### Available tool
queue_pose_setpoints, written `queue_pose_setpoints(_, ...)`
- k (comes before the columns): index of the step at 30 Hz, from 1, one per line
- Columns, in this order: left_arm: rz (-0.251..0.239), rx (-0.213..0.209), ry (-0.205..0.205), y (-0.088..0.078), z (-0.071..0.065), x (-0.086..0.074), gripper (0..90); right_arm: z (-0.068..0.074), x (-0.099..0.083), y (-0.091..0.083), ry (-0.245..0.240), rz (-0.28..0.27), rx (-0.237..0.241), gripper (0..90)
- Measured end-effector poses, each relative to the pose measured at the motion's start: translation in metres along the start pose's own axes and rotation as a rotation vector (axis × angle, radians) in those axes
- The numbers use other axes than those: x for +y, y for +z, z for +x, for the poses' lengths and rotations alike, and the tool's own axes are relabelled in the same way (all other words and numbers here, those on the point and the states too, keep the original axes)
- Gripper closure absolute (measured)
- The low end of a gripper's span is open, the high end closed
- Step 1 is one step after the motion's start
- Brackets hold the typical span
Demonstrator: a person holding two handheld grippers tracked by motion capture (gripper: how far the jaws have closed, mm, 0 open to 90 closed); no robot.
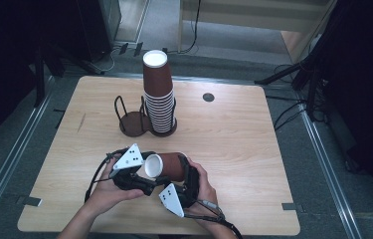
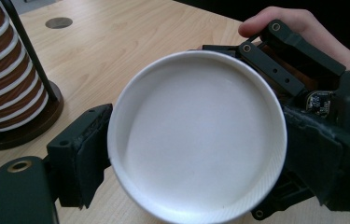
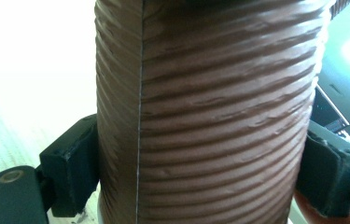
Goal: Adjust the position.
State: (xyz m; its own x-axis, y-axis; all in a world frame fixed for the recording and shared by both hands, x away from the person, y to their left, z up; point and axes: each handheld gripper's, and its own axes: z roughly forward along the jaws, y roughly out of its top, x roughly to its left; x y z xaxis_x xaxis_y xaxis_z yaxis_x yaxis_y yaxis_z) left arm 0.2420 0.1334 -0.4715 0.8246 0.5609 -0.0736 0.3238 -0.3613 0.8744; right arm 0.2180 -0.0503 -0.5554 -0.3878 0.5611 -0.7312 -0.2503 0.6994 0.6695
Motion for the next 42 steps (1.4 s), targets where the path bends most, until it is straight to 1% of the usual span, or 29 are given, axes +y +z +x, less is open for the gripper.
queue_pose_setpoints(5, 0.019, 0.005, 0.013, 0.002, -0.001, 0.000, 14.3, 0.002, 0.001, 0.000, -0.006, -0.004, -0.002, 12.6)
queue_pose_setpoints(7, 0.017, 0.004, 0.007, 0.001, -0.001, 0.000, 15.1, 0.003, 0.001, 0.000, -0.010, -0.003, -0.008, 12.5)
queue_pose_setpoints(8, 0.012, 0.007, 0.002, 0.001, -0.001, 0.000, 15.9, 0.002, 0.001, 0.000, -0.010, -0.005, -0.006, 12.5)
queue_pose_setpoints(10, 0.009, 0.012, 0.003, 0.001, 0.000, 0.000, 20.4, 0.003, 0.000, 0.000, -0.010, -0.008, -0.010, 12.3)
queue_pose_setpoints(14, 0.019, 0.014, 0.012, 0.000, -0.002, 0.000, 21.9, 0.003, 0.000, 0.000, -0.017, -0.005, -0.013, 11.7)
queue_pose_setpoints(16, 0.017, 0.016, 0.011, 0.000, -0.003, 0.000, 22.2, 0.004, 0.000, 0.000, -0.006, 0.000, -0.007, 11.0)
queue_pose_setpoints(17, 0.021, 0.017, 0.013, 0.001, -0.003, 0.000, 22.3, 0.004, 0.000, 0.000, -0.003, -0.002, -0.012, 10.8)
queue_pose_setpoints(20, 0.026, 0.009, 0.000, 0.001, -0.002, -0.001, 22.7, 0.004, 0.000, 0.000, 0.004, -0.004, -0.003, 9.8)
queue_pose_setpoints(21, 0.028, 0.006, -0.010, 0.001, -0.001, -0.001, 22.8, 0.004, -0.001, 0.000, 0.007, -0.002, 0.002, 9.6)
queue_pose_setpoints(23, 0.029, -0.004, -0.020, 0.001, 0.000, -0.001, 23.1, 0.004, -0.001, 0.000, 0.018, 0.001, 0.018, 9.0)
queue_pose_setpoints(27, 0.034, -0.001, -0.025, 0.000, 0.000, -0.001, 23.5, 0.004, -0.001, -0.001, 0.040, -0.001, 0.031, 7.4)
queue_pose_setpoints(32, 0.023, 0.006, -0.042, 0.001, 0.001, -0.002, 23.8, 0.000, 0.000, -0.002, 0.079, -0.011, 0.049, 2.8)
queue_pose_setpoints(36, -0.003, 0.016, -0.059, -0.001, 0.004, -0.003, 23.8, -0.003, 0.002, -0.004, 0.115, -0.025, 0.060, 1.7)
queue_pose_setpoints(39, -0.031, 0.038, -0.072, -0.001, 0.006, -0.004, 23.7, -0.005, 0.003, -0.005, 0.138, -0.034, 0.066, 0.8)
queue_pose_setpoints(42, -0.054, 0.046, -0.073, -0.003, 0.007, -0.004, 23.7, -0.009, 0.004, -0.006, 0.180, -0.047, 0.069, 0.1)
